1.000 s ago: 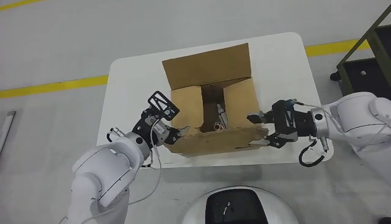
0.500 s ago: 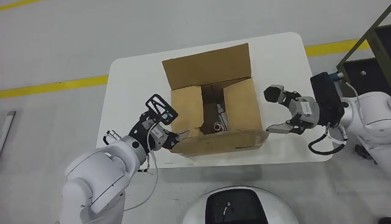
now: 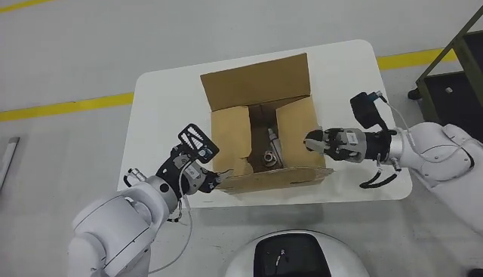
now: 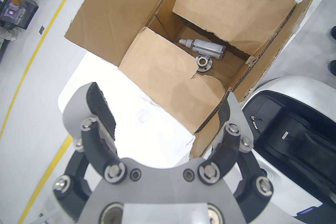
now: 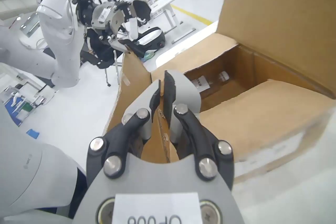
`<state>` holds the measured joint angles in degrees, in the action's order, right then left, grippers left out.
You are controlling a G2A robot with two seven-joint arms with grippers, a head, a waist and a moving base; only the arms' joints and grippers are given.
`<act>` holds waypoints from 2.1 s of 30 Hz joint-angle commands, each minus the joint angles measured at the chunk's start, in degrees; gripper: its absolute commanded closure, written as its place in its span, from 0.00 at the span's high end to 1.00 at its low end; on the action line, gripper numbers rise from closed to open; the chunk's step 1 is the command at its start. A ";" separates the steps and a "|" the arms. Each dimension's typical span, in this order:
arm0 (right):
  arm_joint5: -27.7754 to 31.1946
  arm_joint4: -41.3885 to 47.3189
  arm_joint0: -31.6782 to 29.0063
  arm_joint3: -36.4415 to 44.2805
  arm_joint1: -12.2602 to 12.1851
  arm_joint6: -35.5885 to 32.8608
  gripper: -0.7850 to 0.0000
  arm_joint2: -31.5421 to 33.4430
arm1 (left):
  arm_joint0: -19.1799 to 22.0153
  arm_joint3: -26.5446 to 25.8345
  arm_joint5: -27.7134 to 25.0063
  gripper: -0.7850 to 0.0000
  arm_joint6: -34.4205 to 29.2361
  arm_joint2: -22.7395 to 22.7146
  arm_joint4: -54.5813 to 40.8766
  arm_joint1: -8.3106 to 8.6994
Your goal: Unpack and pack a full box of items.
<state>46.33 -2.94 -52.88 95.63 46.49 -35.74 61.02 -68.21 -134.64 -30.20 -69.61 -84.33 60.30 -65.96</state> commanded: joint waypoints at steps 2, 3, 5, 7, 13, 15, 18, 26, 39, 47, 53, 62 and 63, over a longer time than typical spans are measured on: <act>1.53 2.15 1.82 -1.12 0.49 -3.65 0.00 -2.52 | -0.08 -0.01 0.38 1.00 0.30 -0.20 -0.27 0.22; 2.54 3.27 2.34 -1.19 0.66 -5.11 0.00 -3.54 | -0.03 -0.01 0.65 1.00 0.68 -0.38 -0.24 0.28; 3.62 4.45 3.69 -2.26 0.88 -7.92 0.00 -4.80 | 0.06 -0.01 1.31 1.00 1.19 -0.73 -0.05 0.42; 5.31 5.91 4.59 -2.61 1.10 -10.49 0.00 -6.23 | 0.22 -0.01 1.93 1.00 1.87 -1.05 0.17 0.54; 7.33 5.96 6.91 -2.74 1.41 -14.89 0.00 -10.55 | 0.47 2.31 3.63 1.00 7.24 -1.84 5.76 0.85; 7.48 4.69 7.63 -2.45 1.30 -14.74 0.00 -12.12 | 0.26 2.76 3.87 1.00 8.14 -1.73 6.63 0.95; 7.45 1.91 8.80 -2.02 1.04 -14.77 0.00 -14.90 | -0.06 2.92 4.62 1.00 8.57 -1.80 6.66 1.07; 8.29 -4.11 12.27 -2.57 0.70 -13.92 0.00 -19.94 | -0.12 2.78 4.74 1.00 8.52 -1.83 6.70 1.16; -6.47 -19.43 -1.18 -7.34 -2.99 15.42 0.00 2.46 | -0.12 2.78 4.74 1.00 8.52 -1.83 6.70 1.16; -20.91 -27.27 -13.76 -0.21 -3.63 22.20 0.00 6.51 | -1.56 3.23 5.05 1.00 12.30 -0.59 6.95 1.31; -21.67 -28.43 -13.80 1.60 -2.22 23.03 0.00 2.71 | -0.68 3.29 4.91 1.00 12.80 2.09 6.14 1.41; -17.50 -27.21 -9.86 -0.53 -0.04 20.94 0.00 -2.41 | -0.68 3.29 4.91 1.00 12.80 2.09 6.14 1.41; -17.39 -26.98 -9.73 -0.80 0.11 21.13 0.00 -2.48 | -0.68 3.29 4.91 1.00 12.80 2.09 6.14 1.41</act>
<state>28.92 -30.04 -62.70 95.01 46.50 -14.76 58.57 -68.89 -131.35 -25.29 -56.81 -82.24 66.44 -64.55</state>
